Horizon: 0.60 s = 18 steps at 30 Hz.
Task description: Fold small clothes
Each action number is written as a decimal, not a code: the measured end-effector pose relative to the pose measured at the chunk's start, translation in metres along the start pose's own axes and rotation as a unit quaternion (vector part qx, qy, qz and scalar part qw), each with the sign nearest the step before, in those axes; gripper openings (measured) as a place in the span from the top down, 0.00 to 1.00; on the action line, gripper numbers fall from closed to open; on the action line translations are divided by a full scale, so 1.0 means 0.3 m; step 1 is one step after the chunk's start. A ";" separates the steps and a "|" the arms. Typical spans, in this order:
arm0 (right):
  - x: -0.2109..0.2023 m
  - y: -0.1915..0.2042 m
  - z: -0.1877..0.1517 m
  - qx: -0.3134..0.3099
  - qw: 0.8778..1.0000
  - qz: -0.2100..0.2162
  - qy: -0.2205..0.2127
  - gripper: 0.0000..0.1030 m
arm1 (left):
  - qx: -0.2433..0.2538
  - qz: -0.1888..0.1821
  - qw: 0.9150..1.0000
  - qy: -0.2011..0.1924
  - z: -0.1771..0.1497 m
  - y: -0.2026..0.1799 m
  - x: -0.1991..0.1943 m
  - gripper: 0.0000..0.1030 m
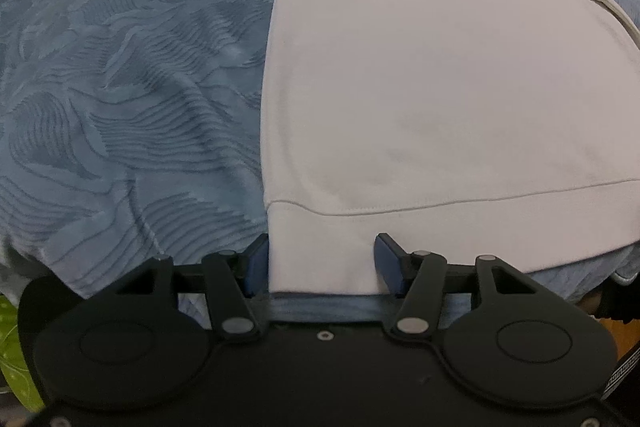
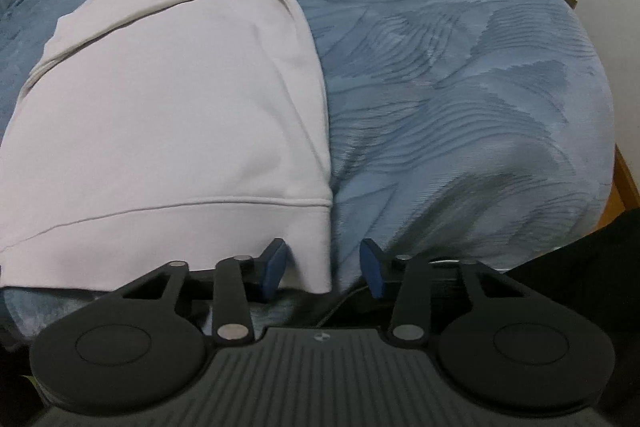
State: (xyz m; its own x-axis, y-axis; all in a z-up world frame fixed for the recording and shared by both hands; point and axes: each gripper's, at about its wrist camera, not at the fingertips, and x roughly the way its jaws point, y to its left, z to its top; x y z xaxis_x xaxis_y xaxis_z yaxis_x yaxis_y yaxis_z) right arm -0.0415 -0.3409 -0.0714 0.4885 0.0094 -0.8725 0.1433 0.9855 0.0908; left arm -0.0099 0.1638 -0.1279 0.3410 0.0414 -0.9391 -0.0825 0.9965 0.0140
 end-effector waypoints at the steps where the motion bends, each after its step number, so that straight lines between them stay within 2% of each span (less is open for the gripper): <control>1: 0.002 -0.002 0.003 0.004 1.000 0.007 0.004 0.62 | 0.003 0.001 1.000 -0.002 0.002 -0.001 0.000 0.49; 2: 0.001 -0.003 0.005 0.010 1.000 0.014 0.007 0.74 | 0.007 0.003 1.000 -0.005 -0.001 -0.011 -0.008 0.50; 4: 0.000 0.000 0.008 0.018 1.000 0.023 0.008 0.79 | 0.014 0.005 1.000 -0.011 0.004 -0.026 -0.011 0.53; 6: 0.010 0.015 0.007 0.007 1.000 0.011 0.011 0.79 | 0.016 0.001 1.000 -0.015 0.001 -0.035 -0.013 0.68; 7: 0.020 0.020 0.006 0.000 1.000 0.006 0.015 0.79 | 0.016 0.000 1.000 -0.015 -0.001 -0.036 -0.010 0.88; 8: 0.027 0.020 0.006 -0.001 1.000 0.004 0.019 0.78 | 0.014 0.005 1.000 -0.017 -0.001 -0.035 -0.008 0.93; 9: 0.030 0.019 0.005 0.000 1.000 0.005 0.021 0.77 | 0.010 0.003 1.000 -0.017 -0.003 -0.025 -0.012 0.94; 10: 0.033 0.017 0.005 0.002 1.000 0.005 0.020 0.74 | 0.002 -0.002 1.000 -0.019 -0.005 -0.015 -0.011 0.95; 11: 0.035 0.014 0.004 0.006 1.000 0.002 0.019 0.63 | -0.004 -0.007 1.000 -0.019 -0.006 -0.005 -0.011 0.95; 13: 0.050 0.010 0.005 0.010 1.000 -0.016 0.023 0.51 | -0.008 -0.010 1.000 -0.020 -0.009 0.000 -0.015 0.95; 14: 0.053 0.002 0.005 0.012 1.000 -0.015 0.023 0.57 | -0.010 -0.011 1.000 -0.020 -0.012 0.002 -0.017 0.95; 15: 0.053 -0.005 0.003 0.018 1.000 -0.009 0.022 0.71 | -0.010 -0.011 1.000 -0.020 -0.013 0.007 -0.016 0.95; 16: 0.052 -0.009 0.001 0.022 0.999 0.012 0.024 0.96 | -0.010 -0.010 1.000 -0.022 -0.015 0.010 -0.020 0.96; 18: 0.032 -0.002 0.000 0.023 1.000 0.012 0.013 0.96 | -0.015 -0.010 1.000 -0.025 -0.017 0.011 -0.028 0.96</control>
State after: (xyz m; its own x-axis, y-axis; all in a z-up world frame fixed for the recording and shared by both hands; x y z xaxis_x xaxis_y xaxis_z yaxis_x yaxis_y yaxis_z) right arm -0.0371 -0.3413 -0.0797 0.4705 0.0380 -0.8816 0.1708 0.9762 0.1332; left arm -0.0177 0.1665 -0.1218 0.3899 0.0256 -0.9205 -0.1028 0.9946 -0.0159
